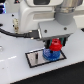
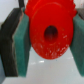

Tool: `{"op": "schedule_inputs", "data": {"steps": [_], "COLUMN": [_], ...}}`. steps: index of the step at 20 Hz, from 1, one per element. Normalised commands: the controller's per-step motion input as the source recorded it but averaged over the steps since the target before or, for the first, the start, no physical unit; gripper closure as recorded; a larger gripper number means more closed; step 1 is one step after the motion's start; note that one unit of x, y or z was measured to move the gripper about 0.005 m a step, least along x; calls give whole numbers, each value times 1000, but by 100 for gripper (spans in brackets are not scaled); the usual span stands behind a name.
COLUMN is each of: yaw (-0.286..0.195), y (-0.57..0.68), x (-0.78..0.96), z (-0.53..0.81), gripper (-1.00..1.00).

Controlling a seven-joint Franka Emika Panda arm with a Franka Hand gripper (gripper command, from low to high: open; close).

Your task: Insert the blue gear onto the right peg, followed by the red gear

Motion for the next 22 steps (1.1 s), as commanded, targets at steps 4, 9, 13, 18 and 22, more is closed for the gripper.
{"op": "schedule_inputs", "data": {"steps": [4,9,13,18,22], "yaw": [0,0,0,0,0], "y": [-47,5,-5,-28,12], "x": [91,-16,-12,-99,63], "z": [-75,46,162,284,65], "gripper": [100,100,100,100,100]}}
